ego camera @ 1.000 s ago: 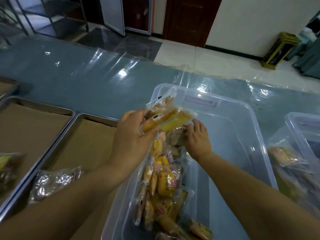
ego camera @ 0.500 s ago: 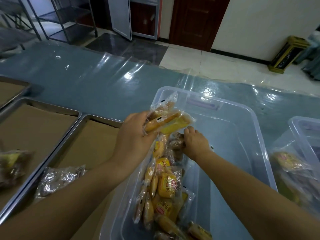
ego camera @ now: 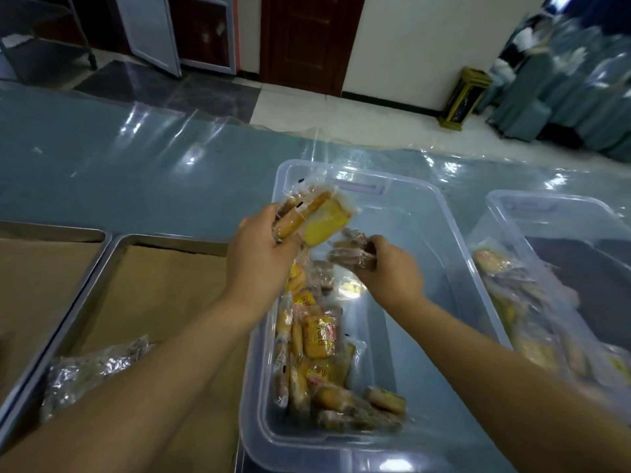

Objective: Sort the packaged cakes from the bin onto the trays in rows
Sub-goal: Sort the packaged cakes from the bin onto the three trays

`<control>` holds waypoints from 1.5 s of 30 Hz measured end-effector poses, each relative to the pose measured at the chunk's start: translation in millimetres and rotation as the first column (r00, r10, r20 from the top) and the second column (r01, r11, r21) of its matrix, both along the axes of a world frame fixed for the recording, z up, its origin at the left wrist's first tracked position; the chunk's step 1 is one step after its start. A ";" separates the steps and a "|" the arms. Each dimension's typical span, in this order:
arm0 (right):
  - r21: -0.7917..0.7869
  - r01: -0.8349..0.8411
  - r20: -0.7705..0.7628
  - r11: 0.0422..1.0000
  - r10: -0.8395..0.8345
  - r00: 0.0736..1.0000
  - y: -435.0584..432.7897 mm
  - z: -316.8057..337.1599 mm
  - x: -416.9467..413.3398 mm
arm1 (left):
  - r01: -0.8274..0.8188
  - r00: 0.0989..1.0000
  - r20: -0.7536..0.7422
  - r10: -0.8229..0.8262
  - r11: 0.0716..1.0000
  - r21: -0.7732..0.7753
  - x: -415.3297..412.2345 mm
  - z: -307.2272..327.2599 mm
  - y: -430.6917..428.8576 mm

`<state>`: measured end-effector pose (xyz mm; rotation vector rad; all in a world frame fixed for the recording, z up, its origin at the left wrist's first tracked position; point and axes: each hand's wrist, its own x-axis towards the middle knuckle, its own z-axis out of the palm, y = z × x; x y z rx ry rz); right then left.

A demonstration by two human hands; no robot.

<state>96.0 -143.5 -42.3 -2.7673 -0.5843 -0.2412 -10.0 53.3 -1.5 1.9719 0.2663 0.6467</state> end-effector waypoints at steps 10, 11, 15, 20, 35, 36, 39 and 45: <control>0.775 0.235 -0.132 0.587 -0.215 0.968 37.4 57.6 -98.4 | -0.074 0.973 0.215 0.078 0.997 -0.028 -37.2 9.8 -3.7; 0.821 0.211 -0.130 0.530 -0.185 0.974 44.8 61.5 -105.7 | -0.087 0.970 0.227 0.088 0.996 -0.014 -46.5 10.6 -4.4; 0.920 0.100 -0.095 0.379 -0.031 0.995 72.0 66.3 -140.5 | -0.124 0.967 0.222 0.121 0.992 -0.001 -90.4 14.1 -4.0; 0.927 -0.038 -0.012 0.373 0.132 0.991 97.7 67.0 -188.4 | -0.238 0.945 0.229 0.232 0.971 0.000 -159.2 15.9 -0.6; 0.835 -0.231 -0.102 0.500 0.552 0.827 201.3 31.3 -315.6 | -0.461 0.887 -0.022 0.461 0.888 0.008 -330.2 -20.9 97.0; 0.819 -0.211 -0.152 0.533 0.557 0.816 207.8 22.3 -319.4 | -0.447 0.893 -0.055 0.446 0.895 0.005 -335.0 -28.4 105.8; 0.741 -0.158 -0.280 0.653 0.514 0.810 232.5 -3.7 -327.3 | -0.407 0.907 -0.130 0.400 0.913 -0.029 -345.5 -47.6 138.0; 0.579 -0.109 -0.319 0.808 0.348 0.881 325.7 -33.6 -357.4 | -0.455 0.873 -0.265 0.410 0.880 -0.135 -370.1 -77.7 245.9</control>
